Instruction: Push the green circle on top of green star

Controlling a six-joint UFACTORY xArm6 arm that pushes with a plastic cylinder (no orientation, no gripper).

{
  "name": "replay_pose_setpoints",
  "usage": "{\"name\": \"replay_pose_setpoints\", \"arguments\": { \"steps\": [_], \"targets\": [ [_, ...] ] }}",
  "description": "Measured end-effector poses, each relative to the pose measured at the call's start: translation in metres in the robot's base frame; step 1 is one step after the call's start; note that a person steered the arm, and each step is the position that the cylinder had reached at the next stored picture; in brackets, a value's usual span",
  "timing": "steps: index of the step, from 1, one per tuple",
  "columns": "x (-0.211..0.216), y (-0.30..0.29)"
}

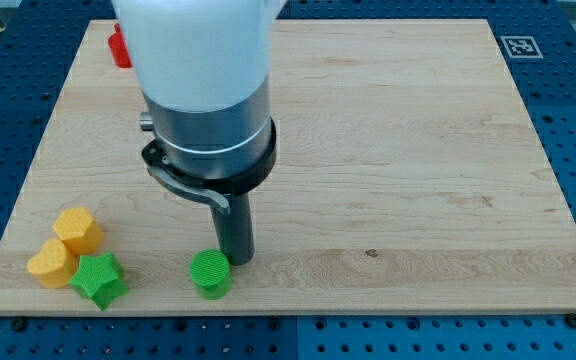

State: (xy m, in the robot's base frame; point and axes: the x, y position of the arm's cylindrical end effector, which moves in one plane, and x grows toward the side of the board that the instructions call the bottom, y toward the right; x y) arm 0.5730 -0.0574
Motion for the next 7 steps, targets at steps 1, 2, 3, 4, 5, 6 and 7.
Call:
{"name": "replay_pose_setpoints", "arguments": {
  "steps": [1,2,3,4,5,6,7],
  "targets": [
    [0.002,0.016],
    [0.018,0.056],
    [0.045,0.074],
    [0.045,0.069],
    [0.042,0.030],
    [0.045,0.010],
    [0.044,0.003]
  ]
}}
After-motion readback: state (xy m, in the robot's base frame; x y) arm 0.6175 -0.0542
